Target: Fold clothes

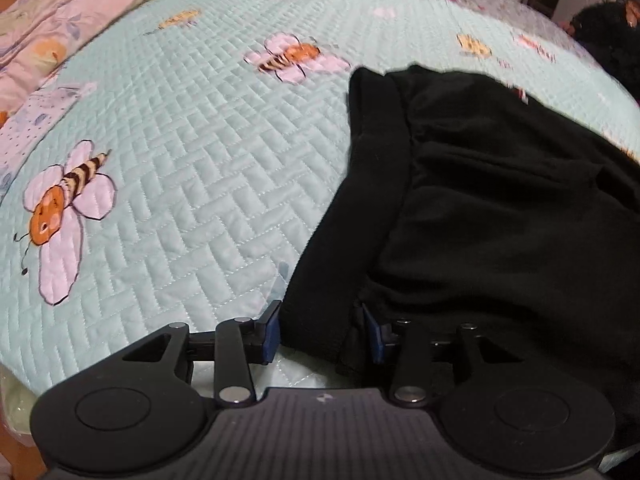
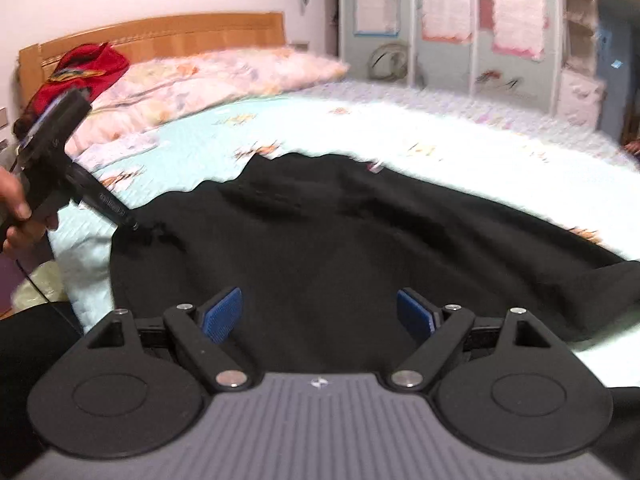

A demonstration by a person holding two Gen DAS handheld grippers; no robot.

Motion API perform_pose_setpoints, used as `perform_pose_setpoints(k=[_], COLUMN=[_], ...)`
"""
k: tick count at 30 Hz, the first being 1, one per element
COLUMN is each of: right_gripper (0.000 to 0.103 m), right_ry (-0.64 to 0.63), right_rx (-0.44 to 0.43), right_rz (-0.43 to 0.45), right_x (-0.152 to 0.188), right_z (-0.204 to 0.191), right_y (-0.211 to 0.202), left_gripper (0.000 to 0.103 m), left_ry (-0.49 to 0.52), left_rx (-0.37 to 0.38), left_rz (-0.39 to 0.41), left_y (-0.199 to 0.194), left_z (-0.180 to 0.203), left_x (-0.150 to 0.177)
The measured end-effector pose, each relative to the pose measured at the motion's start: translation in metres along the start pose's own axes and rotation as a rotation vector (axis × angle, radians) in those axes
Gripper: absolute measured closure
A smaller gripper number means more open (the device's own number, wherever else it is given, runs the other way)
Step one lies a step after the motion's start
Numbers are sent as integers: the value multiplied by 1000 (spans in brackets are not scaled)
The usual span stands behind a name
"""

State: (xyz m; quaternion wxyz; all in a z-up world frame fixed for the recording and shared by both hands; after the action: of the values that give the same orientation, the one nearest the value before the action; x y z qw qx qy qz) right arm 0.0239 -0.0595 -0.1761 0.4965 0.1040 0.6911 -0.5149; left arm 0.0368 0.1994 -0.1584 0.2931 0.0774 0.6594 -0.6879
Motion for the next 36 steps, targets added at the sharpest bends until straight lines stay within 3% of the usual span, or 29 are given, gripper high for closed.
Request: perform_pose_setpoints(k=[3, 7, 8, 10, 12, 15, 19, 20, 21, 26, 30, 33, 36], right_gripper=[21, 26, 33, 51, 77, 78, 82, 94, 101, 101, 101, 103, 103], right_ry=[-91, -155, -155, -147, -111, -57, -53, -79, -108, -240, -256, -231, -181], right_rx=[-46, -88, -89, -96, -120, -129, -37, -14, 0, -81, -146, -133, -40], right_rz=[-147, -198, -204, -214, -207, -103, 21, 23, 9, -82, -147, -208, -178], right_x=[20, 27, 25, 19, 5, -26, -75, -85, -93, -121, -139, -145, -154], right_z=[-18, -29, -27, -22, -11, 9, 37, 42, 46, 37, 34, 54, 96], right_y=[17, 6, 4, 1, -1, -5, 6, 15, 26, 94, 147, 194, 238], left_gripper=[52, 56, 56, 56, 51, 36, 37, 37, 35, 33, 34, 34, 34], left_ry=[-42, 2, 12, 0, -13, -25, -27, -16, -5, -7, -11, -7, 1], left_rx=[8, -74, -87, -35, 28, 210, 260, 256, 252, 265, 285, 290, 292], left_rz=[67, 252, 297, 359, 412, 340, 161, 135, 108, 115, 101, 95, 96], left_y=[-23, -60, -69, -81, -92, -73, -7, 3, 13, 33, 34, 35, 35], left_z=[-5, 11, 16, 25, 35, 62, 102, 105, 109, 98, 89, 83, 80], left_x=[6, 14, 15, 10, 6, -2, 10, 16, 22, 30, 29, 29, 28])
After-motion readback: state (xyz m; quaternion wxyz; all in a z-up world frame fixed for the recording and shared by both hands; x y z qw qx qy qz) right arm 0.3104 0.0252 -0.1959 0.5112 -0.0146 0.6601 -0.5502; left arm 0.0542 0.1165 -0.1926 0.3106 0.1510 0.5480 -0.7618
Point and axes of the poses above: each gripper's, at about its wrist camera, not at the fingertips, and y roughly the way its jaws point, z to its right, x to its underside, the point moved 1 cm from there along y, roughly the way its jaws point, and after that the axes turned 7 degrees about -y, right-handed, at the moved point
